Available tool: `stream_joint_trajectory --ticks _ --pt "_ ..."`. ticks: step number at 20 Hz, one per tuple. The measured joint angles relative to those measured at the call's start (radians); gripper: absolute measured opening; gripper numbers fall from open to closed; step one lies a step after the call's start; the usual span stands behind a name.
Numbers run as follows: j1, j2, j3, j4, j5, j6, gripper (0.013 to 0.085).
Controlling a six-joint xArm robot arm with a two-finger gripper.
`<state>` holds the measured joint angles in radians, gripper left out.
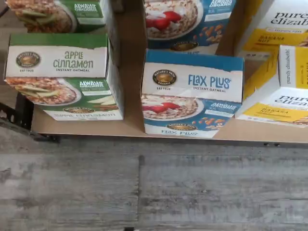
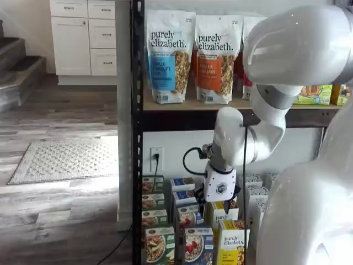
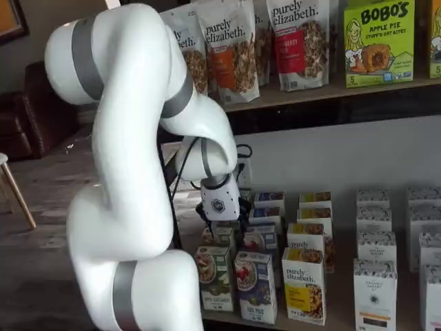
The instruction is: Pick up the blue and white box that is on the bottom shelf, the second box from the left
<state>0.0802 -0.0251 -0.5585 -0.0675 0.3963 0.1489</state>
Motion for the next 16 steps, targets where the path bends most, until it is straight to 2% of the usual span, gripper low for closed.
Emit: stream_joint_trajectory --ticks 2,7,16 --pt "0.001 0.023 -0.008 -0.01 -0.011 0.011 0.085" --pt "0.004 0.098 -0.037 0.04 -0.067 -0.034 0.085" --pt "0.006 0.29 -0.169 0.077 -0.111 -0.068 0.085"
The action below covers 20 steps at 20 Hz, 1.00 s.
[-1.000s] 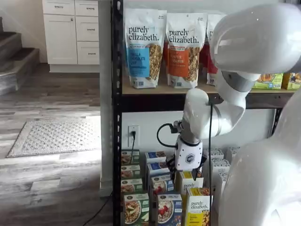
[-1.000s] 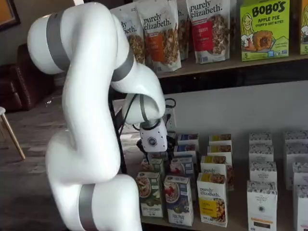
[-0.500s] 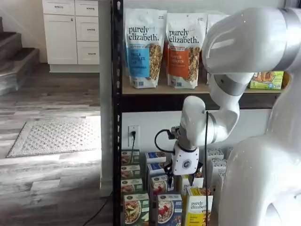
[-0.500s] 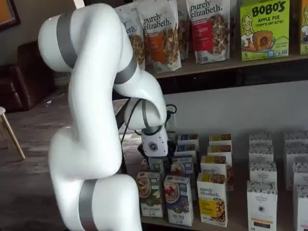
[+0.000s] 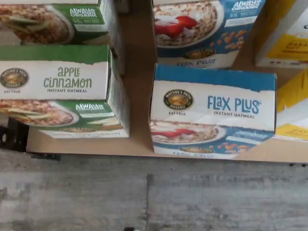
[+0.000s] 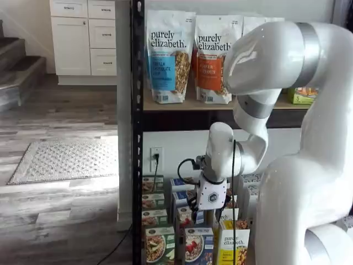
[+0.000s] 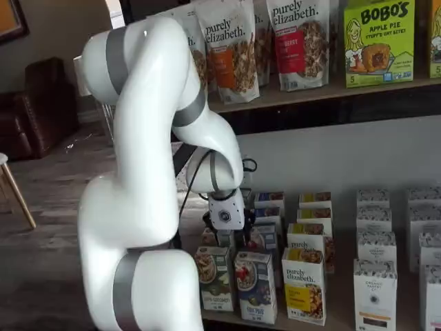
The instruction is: Pick up the blue and white box that is on the bottom shelf, the second box from the left
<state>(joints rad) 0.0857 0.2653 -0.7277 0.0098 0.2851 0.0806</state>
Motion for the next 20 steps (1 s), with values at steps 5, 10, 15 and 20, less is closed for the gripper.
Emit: stream_joint_trajectory --ticks 5,10,15,20 --pt "-0.002 0.087 -0.067 0.024 -0.018 -0.025 0.085" --pt "-0.003 0.161 -0.13 0.011 -0.01 -0.014 0.085" --pt "-0.003 0.223 -0.17 0.004 -0.023 -0.008 0.085" --pt "-0.011 0.272 -0.199 -0.03 -0.042 0.018 0.085"
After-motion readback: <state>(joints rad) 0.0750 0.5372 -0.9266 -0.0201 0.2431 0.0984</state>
